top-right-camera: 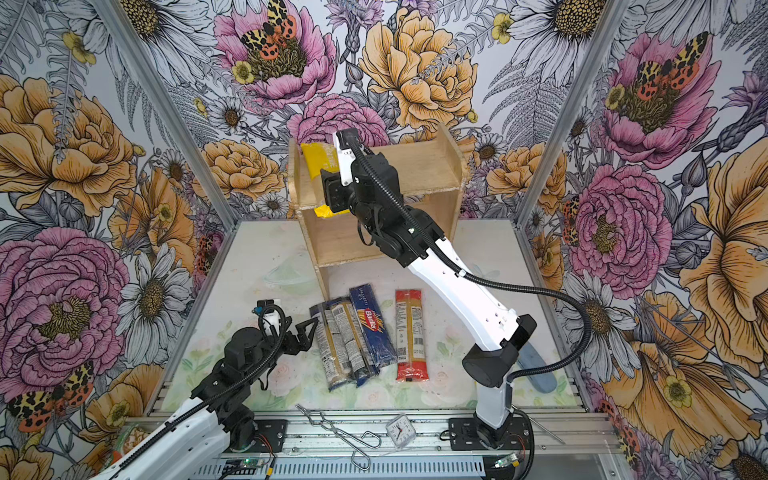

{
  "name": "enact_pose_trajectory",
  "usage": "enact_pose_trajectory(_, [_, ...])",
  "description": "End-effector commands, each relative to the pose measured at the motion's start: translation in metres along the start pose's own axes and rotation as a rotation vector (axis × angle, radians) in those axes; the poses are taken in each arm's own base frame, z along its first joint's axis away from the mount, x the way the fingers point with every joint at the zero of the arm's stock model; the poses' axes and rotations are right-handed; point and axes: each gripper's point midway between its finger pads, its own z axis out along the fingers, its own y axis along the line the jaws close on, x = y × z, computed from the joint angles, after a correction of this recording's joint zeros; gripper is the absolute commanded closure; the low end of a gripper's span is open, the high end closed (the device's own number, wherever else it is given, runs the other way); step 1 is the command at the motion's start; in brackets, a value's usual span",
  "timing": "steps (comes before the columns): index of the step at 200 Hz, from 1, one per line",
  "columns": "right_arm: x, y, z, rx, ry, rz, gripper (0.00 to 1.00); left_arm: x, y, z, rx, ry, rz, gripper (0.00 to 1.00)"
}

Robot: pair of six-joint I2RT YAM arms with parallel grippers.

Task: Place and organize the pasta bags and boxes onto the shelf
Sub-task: 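Lower the yellow bag onto the upper shelf and open the right gripper, then withdraw the right gripper from the shelf down to the red-topped pack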

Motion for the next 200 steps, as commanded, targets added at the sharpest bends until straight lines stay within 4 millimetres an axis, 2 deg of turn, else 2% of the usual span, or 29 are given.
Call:
enact_pose_trajectory(1, [-0.036,-0.007,-0.051,-0.035,-0.074,-0.021,0.35,0.002,-0.001,0.000,0.011,0.003,0.017,0.01])
enact_pose_trajectory(33, [-0.023,-0.019,-0.096,-0.050,-0.048,0.001,0.30,0.002,-0.001,0.001,0.008,0.008,0.013,0.01])
enact_pose_trajectory(53, [-0.002,-0.028,-0.123,-0.055,-0.018,0.042,0.28,0.002,-0.003,0.001,0.017,0.014,0.010,0.01])
enact_pose_trajectory(70, [0.025,-0.032,-0.143,-0.071,0.025,0.073,0.28,0.001,-0.006,0.002,0.025,0.020,0.005,0.01])
enact_pose_trajectory(95, [0.073,-0.042,-0.163,-0.054,0.099,0.131,0.28,-0.001,-0.015,0.003,0.051,0.035,0.009,0.01])
enact_pose_trajectory(121, [0.142,-0.048,-0.173,-0.028,0.218,0.197,0.27,-0.004,-0.023,0.006,0.058,0.055,0.019,0.01])
enact_pose_trajectory(144, [0.208,-0.048,-0.171,-0.015,0.358,0.247,0.26,-0.003,-0.030,0.009,0.057,0.076,0.027,0.01])
enact_pose_trajectory(169, [0.273,-0.044,-0.167,0.003,0.513,0.289,0.18,-0.004,-0.038,0.013,0.059,0.089,0.040,0.01])
enact_pose_trajectory(183, [0.305,-0.044,-0.165,0.022,0.588,0.281,0.16,-0.004,-0.041,0.015,0.056,0.094,0.045,0.01])
enact_pose_trajectory(200, [0.334,-0.053,-0.165,0.080,0.649,0.264,0.14,-0.002,-0.044,0.017,0.055,0.107,0.050,0.01])
